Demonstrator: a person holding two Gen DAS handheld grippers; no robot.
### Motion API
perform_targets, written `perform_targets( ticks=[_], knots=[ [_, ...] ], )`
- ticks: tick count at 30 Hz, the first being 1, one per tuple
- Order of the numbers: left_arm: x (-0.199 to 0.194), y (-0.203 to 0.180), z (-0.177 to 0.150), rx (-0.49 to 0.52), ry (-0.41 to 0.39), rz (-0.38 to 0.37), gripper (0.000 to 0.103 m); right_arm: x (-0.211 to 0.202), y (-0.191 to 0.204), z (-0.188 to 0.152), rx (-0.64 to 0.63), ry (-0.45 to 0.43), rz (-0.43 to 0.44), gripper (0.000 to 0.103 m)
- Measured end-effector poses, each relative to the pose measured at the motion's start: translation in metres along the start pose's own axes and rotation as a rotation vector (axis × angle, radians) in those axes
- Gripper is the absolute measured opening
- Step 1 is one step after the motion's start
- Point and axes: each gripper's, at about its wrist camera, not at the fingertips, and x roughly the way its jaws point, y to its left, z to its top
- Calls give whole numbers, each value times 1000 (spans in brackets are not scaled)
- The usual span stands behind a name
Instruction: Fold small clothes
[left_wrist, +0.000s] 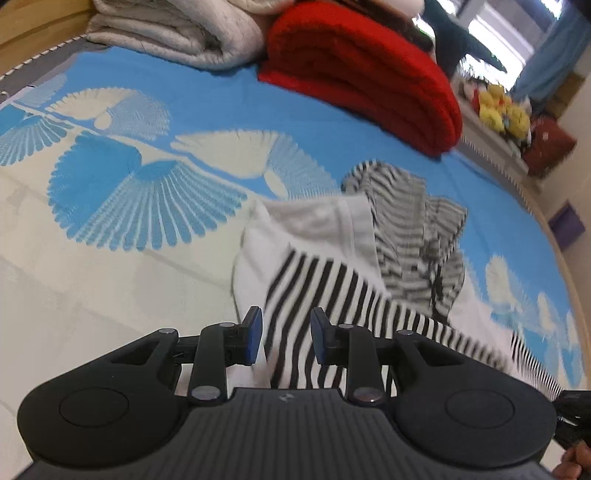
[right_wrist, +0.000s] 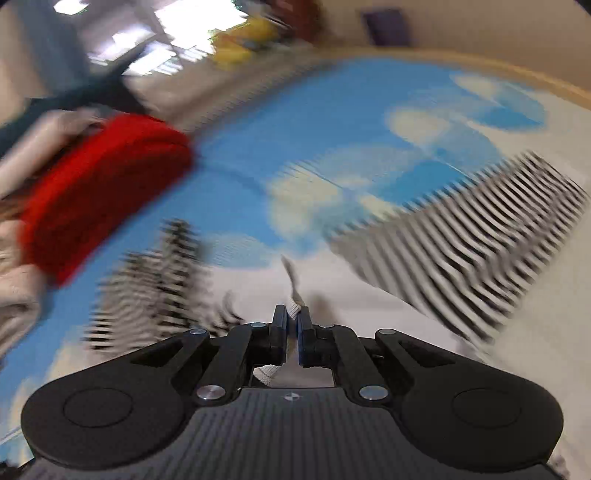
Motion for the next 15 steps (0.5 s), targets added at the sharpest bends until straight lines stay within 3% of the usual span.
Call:
perform_targets(
  ticks=[2,4,6,8,9,12,15],
  knots=[
    [7,-9,-8,45,35,7,30,16,-9,-3,15,63,-105,7],
    [12,-18,-16,85,58,4,30,16,-8,-3,-7,37,-141,9],
    [17,-24,-24,96,82,-11,30,5,1,-1,-57,-28,-107,9],
    [22,-26,-32,81,107,-30,32,-5,10,2,-105,-73,-7,17],
    [26,-27,-37,72,121,-26,33,-5,14,1,-139,-64,52,28],
    [42,-28,-54,75,198,16,34,10,20,-11,-226,32,130,42],
    [49,-28,-60,84,241,38,34,44,19,-27,-251,204,82,43]
  ],
)
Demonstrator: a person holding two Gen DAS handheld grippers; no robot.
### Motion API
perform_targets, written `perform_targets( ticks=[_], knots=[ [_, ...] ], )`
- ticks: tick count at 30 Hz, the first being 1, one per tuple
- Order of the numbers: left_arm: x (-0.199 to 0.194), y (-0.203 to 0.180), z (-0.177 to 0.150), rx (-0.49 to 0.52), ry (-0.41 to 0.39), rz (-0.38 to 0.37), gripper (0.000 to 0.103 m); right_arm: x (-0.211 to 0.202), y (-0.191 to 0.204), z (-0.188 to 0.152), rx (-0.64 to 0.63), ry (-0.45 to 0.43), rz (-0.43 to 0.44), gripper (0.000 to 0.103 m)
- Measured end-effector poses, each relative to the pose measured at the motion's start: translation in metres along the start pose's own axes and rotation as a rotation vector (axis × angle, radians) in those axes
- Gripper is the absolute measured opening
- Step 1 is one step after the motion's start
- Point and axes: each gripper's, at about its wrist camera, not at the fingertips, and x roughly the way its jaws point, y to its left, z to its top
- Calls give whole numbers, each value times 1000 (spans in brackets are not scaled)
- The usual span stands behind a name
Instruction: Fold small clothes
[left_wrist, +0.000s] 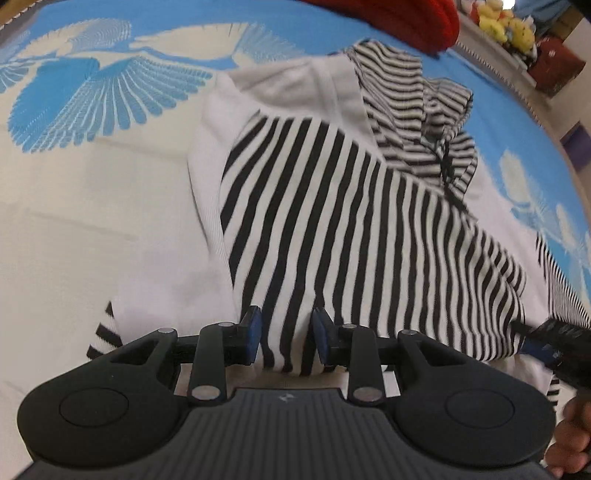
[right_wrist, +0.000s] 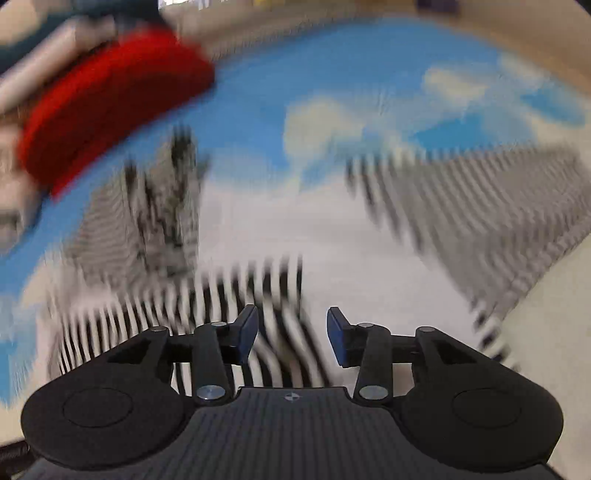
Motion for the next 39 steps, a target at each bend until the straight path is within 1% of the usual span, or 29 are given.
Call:
perform_targets(
  ticks=[1,2,3,4,6,7,8,9,10,12,14,15,16,17,18,19,20,21,23,25,27,29,31,33,35,39],
  knots=[
    [-2,0,1,1,-1,1,35,9,-4,-4,17,48,-35,43],
    [-5,2,2,-5,-9,-3,38,11,-6,-6,32,57,-53,43],
    [-9,3,4,-10,-25,-9,44,9,-4,-5,32,47,-57,44],
    [-12,3,5,-9,-39,-10,46,5,0,-2,21,44,-54,46],
    [-14,2,5,17,-58,11,50,-4,2,3,34,19,-18,46],
    [-11,3,4,29,-50,34,51,-9,1,7,39,-1,-2,47],
    [-5,6,2,29,-26,55,51,-11,1,9,33,-15,4,47],
    [1,10,1,17,-1,66,50,-13,1,10,24,-24,2,48],
    [3,14,-1,5,4,64,50,-13,0,10,23,-20,-11,48],
    [-2,15,1,7,-4,66,50,-4,-10,12,65,26,-41,48],
    [-11,17,4,-22,-40,41,51,3,-17,6,119,65,-53,48],
    [-14,16,5,-28,-53,30,51,2,-20,5,136,66,-47,48],
    [-15,14,6,-20,-63,28,51,-1,-19,5,131,57,-43,48],
    [-14,11,6,-6,-61,32,53,-3,-16,6,112,42,-40,48],
    [-11,10,5,1,-47,34,55,-5,-15,6,94,29,-38,48],
    [-5,10,4,1,-16,29,55,-5,-15,5,87,25,-33,49],
    [-1,11,0,-1,10,23,55,-2,-18,5,98,38,-28,49],
    [1,11,-1,13,13,31,56,2,-23,5,123,60,-26,49],
    [-5,0,-2,89,-32,77,56,3,-33,5,181,88,-15,49],
    [-16,-12,-3,165,-98,103,59,-1,-32,7,171,77,-25,49],
    [-27,-23,-4,219,-141,115,62,-8,-32,9,146,48,-30,49],
    [-37,-34,-6,262,-177,109,62,-15,-36,11,137,28,-27,49],
    [-49,-48,-8,303,-209,86,63,-21,-40,13,126,10,-30,49],
    [-55,-60,-11,340,-241,69,66,-26,-43,15,124,-7,-34,49],
    [-59,-71,-15,373,-269,60,67,-31,-45,17,119,-24,-35,49],
    [-64,-79,-21,397,-312,39,70,-45,-44,21,91,-65,-34,49]
  ],
)
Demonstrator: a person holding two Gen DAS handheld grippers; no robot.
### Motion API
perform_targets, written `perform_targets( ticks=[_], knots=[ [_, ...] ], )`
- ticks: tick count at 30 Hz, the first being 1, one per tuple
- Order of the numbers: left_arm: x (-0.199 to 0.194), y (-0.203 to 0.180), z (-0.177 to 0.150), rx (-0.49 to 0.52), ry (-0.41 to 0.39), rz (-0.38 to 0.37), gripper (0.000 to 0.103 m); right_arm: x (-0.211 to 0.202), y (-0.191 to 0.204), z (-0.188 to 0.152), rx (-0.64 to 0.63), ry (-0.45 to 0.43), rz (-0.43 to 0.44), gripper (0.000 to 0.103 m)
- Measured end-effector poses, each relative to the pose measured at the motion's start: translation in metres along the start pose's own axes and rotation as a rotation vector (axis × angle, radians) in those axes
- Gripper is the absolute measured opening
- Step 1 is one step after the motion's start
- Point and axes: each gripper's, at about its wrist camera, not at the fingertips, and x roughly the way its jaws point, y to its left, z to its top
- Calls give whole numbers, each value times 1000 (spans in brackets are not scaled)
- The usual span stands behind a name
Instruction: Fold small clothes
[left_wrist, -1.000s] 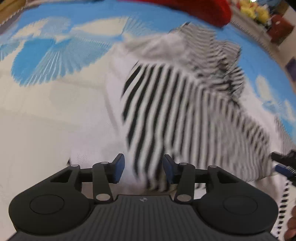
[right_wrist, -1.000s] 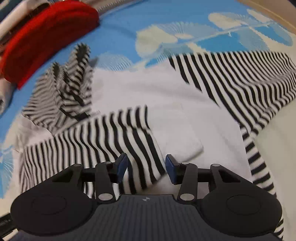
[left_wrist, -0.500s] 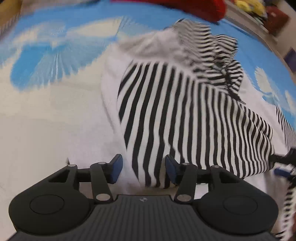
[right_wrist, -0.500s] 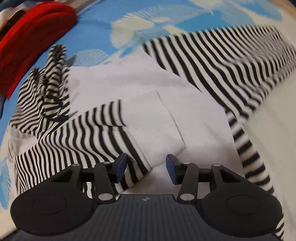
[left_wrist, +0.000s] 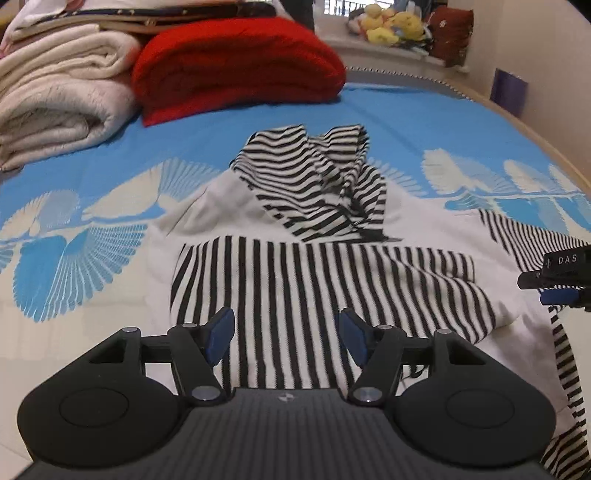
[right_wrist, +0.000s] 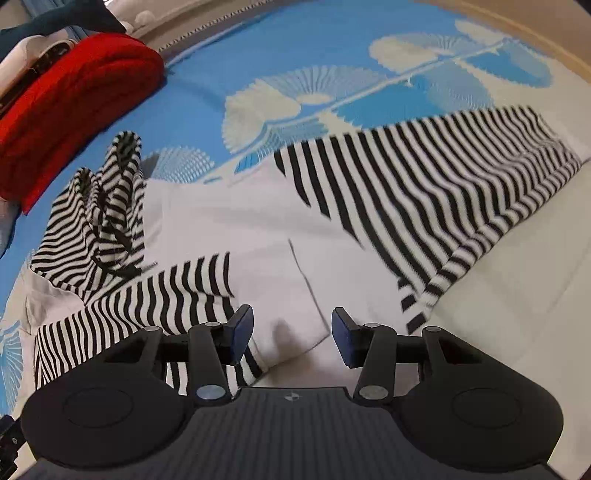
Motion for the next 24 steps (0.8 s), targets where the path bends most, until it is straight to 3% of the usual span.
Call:
perform_targets(
  ticks=[6,14,20,24],
  knots=[
    [-10,-1,-1,-14,-80,30,82,-16,-4,3,-46,-56,1,49],
    [-17,2,5,-81,-131,91,82,-23,-26,7,-49,-85,-36,49],
    [-18,6,8,-126,-124,53,82,-26,-31,9,-51,-95,-37,49],
    [-18,2,7,-98,-124,53,82,-25,-40,14,-32,-99,-34,49]
  ],
)
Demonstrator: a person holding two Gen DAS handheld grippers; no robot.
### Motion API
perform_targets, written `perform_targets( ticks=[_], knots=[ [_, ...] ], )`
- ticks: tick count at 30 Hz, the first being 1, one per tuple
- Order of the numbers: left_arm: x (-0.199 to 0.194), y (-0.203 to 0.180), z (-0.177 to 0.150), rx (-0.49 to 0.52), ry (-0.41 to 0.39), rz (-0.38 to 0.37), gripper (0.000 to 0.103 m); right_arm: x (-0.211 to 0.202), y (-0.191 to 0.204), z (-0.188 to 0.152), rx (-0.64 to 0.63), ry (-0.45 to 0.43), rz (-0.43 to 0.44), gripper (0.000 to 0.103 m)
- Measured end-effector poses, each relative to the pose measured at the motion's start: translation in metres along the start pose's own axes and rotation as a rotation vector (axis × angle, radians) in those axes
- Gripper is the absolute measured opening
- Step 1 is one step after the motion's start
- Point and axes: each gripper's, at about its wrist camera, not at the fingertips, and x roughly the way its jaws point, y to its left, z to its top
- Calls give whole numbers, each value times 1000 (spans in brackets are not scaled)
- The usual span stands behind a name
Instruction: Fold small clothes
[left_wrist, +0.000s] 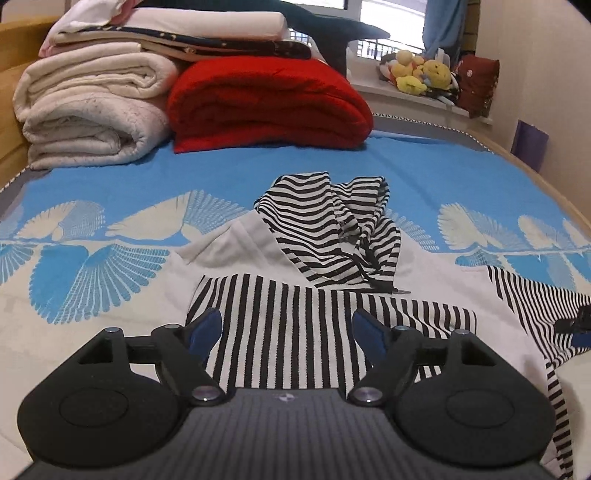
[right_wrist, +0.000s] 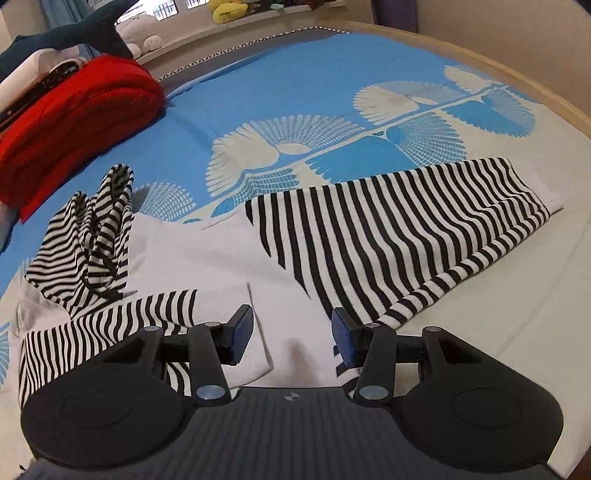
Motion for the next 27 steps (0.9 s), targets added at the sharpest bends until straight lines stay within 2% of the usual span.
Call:
perform_targets(
  ticks=[6,11,20,27],
  knots=[
    [2,-2,-1,14,20,-14,82,5,-32,8,56,-19,-60,49],
    [4,-4,-1,24,25,-15,82,10,-53,9,97,-15,-77,49],
    [6,-8,-1,29,29,-19,82,10,-60,10,110,-11,-61,49],
    [7,-9,-1,32,31,-23,82,12,-75,16,140,-21,-81,49]
  ],
)
